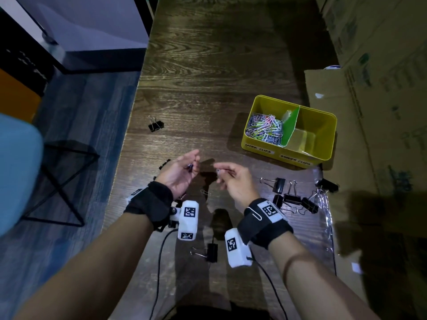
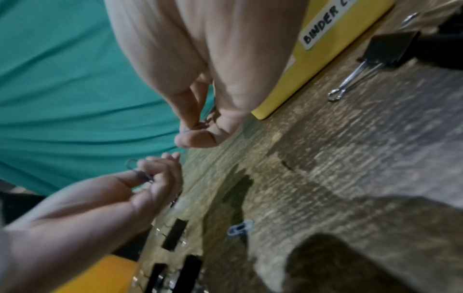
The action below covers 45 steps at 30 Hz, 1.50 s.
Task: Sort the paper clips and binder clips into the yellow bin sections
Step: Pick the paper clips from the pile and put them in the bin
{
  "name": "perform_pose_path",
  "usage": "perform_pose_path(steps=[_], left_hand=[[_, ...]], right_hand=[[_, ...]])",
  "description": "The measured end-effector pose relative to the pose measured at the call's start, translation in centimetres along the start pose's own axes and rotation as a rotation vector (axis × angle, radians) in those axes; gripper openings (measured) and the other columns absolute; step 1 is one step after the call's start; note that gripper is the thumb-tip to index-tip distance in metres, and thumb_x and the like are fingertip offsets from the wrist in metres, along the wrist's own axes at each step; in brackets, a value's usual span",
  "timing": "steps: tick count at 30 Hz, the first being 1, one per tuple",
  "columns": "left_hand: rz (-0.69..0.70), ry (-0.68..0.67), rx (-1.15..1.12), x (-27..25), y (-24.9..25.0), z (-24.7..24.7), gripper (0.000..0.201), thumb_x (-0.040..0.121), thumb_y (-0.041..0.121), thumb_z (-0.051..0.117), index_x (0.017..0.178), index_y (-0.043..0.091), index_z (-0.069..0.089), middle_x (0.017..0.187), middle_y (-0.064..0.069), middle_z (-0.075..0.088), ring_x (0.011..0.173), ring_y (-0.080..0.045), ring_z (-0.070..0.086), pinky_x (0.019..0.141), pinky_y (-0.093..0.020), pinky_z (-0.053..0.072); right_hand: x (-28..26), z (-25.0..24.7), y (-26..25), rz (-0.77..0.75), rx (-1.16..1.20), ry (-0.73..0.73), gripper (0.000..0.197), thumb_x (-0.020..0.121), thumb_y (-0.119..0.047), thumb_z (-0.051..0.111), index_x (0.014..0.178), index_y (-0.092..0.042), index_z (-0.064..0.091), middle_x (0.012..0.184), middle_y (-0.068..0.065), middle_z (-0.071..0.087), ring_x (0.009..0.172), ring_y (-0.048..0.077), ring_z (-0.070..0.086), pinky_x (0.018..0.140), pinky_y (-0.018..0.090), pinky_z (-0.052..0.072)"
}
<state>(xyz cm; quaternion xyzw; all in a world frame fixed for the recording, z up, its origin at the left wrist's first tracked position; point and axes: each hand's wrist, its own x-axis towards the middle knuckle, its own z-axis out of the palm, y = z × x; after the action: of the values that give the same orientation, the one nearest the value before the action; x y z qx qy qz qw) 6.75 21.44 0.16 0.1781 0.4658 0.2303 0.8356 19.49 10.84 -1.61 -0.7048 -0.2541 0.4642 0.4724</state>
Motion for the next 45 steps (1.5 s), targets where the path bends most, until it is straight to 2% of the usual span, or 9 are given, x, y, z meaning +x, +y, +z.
perform_pose_path(steps=[5,9,17,20,25,30,37,41,45], left_hand=[[0.041,-0.005,0.14,-0.5,1.9,-1.3,0.041,0.089,-0.012,0.033,0.119,0.006,0.054,0.119,-0.012,0.052,0.063,-0.006,0.05,0.054,-0.017,0.048],[0.035,0.027,0.073,-1.4,3.4,-2.2,0.048,0.082,-0.012,0.028,0.12,0.007,0.05,0.105,-0.011,0.05,0.053,-0.006,0.045,0.047,-0.016,0.043],[-0.033,0.119,-0.019,-1.9,5.0,-6.2,0.029,0.09,0.029,0.046,0.073,0.011,0.061,0.048,0.007,0.043,0.033,-0.001,0.03,0.028,-0.013,0.02],[-0.066,0.185,0.173,-2.0,4.5,-6.5,0.047,0.094,0.034,0.041,0.052,0.016,0.052,0.034,0.007,0.03,0.026,-0.003,0.025,0.025,-0.013,0.015],[-0.08,0.204,0.547,-1.4,2.7,-4.3,0.038,0.096,0.03,0.041,0.062,0.014,0.043,0.035,0.009,0.024,0.026,-0.005,0.02,0.029,-0.009,0.012],[-0.004,0.064,0.698,-0.3,2.4,1.7,0.026,0.095,0.026,0.045,0.071,0.017,0.045,0.047,0.008,0.029,0.037,-0.007,0.023,0.034,-0.015,0.014],[0.047,-0.156,0.711,2.3,1.8,15.1,0.022,0.095,0.02,0.047,0.073,0.016,0.045,0.06,-0.001,0.036,0.045,-0.01,0.039,0.04,-0.018,0.032],[0.06,-0.115,0.69,4.1,2.0,19.8,0.017,0.093,0.016,0.049,0.077,0.011,0.051,0.064,-0.004,0.046,0.048,-0.011,0.045,0.045,-0.019,0.041],[0.086,-0.073,0.816,5.4,2.2,20.5,0.015,0.091,0.017,0.047,0.079,0.011,0.053,0.063,-0.005,0.04,0.039,-0.012,0.033,0.046,-0.022,0.022]], right_hand=[[-0.4,0.6,-0.2,0.065,-0.381,-0.083,0.035,0.092,-0.015,0.037,0.06,-0.016,0.05,0.067,0.001,0.052,0.068,0.02,0.049,0.06,0.027,0.038],[-0.5,2.2,0.2,-0.026,-0.802,-0.231,0.033,0.093,-0.033,0.049,0.084,-0.006,0.065,0.091,0.017,0.065,0.082,0.032,0.063,0.069,0.032,0.049],[-1.8,3.5,1.0,-0.389,-1.32,-0.336,0.029,0.081,0.02,0.046,0.102,0.007,0.062,0.098,0.02,0.063,0.088,0.034,0.066,0.07,0.036,0.052],[-2.0,3.8,1.4,-0.395,-1.335,-0.323,0.037,0.083,0.018,0.042,0.118,0.01,0.051,0.106,0.024,0.06,0.094,0.036,0.063,0.073,0.036,0.051],[-1.9,3.4,2.6,-0.309,-1.341,-0.336,0.038,0.089,0.004,0.035,0.126,0.009,0.041,0.118,0.026,0.053,0.108,0.037,0.052,0.091,0.044,0.046],[-1.4,-0.2,-0.6,-0.106,-0.807,-0.122,0.021,0.099,-0.015,0.032,0.099,-0.006,0.051,0.088,0.012,0.057,0.077,0.024,0.053,0.06,0.028,0.036],[2.9,-8.6,-9.8,-0.022,-0.141,0.376,0.037,0.097,-0.024,0.03,0.062,-0.021,0.042,0.067,0.003,0.042,0.064,0.02,0.045,0.062,0.032,0.034],[6.0,-10.8,-11.7,0.131,-0.223,0.355,0.037,0.1,-0.015,0.027,0.113,0.003,0.057,0.112,0.022,0.055,0.115,0.036,0.05,0.093,0.036,0.037],[7.3,-10.8,-11.5,0.194,-0.307,0.223,0.035,0.099,-0.011,0.033,0.124,0.005,0.052,0.131,0.023,0.052,0.121,0.035,0.049,0.101,0.04,0.041]])
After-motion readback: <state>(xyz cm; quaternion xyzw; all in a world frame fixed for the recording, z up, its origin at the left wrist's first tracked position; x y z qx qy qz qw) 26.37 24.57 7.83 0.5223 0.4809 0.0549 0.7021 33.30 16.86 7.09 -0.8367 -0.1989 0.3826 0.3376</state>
